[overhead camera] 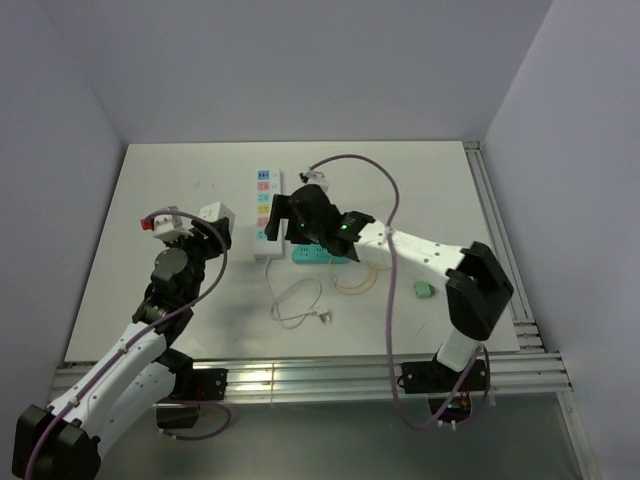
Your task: Insert the plug
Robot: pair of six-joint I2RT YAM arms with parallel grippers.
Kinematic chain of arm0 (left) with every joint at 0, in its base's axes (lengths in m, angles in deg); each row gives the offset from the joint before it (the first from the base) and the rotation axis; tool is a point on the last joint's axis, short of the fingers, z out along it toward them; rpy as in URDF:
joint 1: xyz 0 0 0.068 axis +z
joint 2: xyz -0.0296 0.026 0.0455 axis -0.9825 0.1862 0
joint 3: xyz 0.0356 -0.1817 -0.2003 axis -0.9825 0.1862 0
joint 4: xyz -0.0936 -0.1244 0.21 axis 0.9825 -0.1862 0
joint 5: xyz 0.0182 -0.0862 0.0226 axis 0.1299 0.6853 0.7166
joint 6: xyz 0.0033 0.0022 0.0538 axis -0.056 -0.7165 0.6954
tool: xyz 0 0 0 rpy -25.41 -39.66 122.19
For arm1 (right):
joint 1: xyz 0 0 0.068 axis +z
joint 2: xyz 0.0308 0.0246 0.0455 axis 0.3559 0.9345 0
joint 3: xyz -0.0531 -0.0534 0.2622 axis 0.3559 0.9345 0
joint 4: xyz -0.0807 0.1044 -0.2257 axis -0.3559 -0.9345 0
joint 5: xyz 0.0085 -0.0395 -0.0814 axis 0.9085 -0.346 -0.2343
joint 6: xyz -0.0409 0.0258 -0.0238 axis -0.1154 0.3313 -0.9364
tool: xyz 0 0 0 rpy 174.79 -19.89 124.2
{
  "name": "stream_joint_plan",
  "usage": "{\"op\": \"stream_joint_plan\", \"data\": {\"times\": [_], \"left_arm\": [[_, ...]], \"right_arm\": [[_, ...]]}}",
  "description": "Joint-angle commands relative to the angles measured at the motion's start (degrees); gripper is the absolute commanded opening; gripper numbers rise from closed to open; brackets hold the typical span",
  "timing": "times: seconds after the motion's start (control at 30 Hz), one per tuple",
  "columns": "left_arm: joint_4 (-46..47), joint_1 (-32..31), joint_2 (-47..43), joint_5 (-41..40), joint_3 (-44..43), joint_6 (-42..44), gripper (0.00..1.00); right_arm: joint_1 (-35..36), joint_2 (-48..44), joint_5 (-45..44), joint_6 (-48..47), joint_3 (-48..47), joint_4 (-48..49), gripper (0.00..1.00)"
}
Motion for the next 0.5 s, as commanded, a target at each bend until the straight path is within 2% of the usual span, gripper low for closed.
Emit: {"op": "stream_joint_plan", "data": {"times": [0.0,0.13,0.23,0.33,0.47], "left_arm": [[-2.6,0.6,-3.2,-3.5,-1.8,-2.3,0.34],[-8.2,0.7,-6.5,-5.0,-3.8,-2.0,0.35],[-8.4,0.9,-8.8,-3.2,-3.3,-2.4,0.33],[-8.2,0.8,-9.9,-1.9,-2.9,-2.2,0.27],[-9.6,0.8,-9.8,-1.0,-3.8,-2.2,0.27]], "right_arm": [[2.4,6.1,-4.3,-4.7,-7.0,-8.2,1.00],[3.5,15.9,-5.2,-6.5,-14.8,-12.1,1.00],[4.2,20.9,-5.3,-7.7,-21.0,-13.3,0.99],[4.5,24.0,-5.4,-8.1,-22.7,-11.9,0.99],[4.6,28.3,-6.6,-8.0,-29.1,-14.4,0.99]]}}
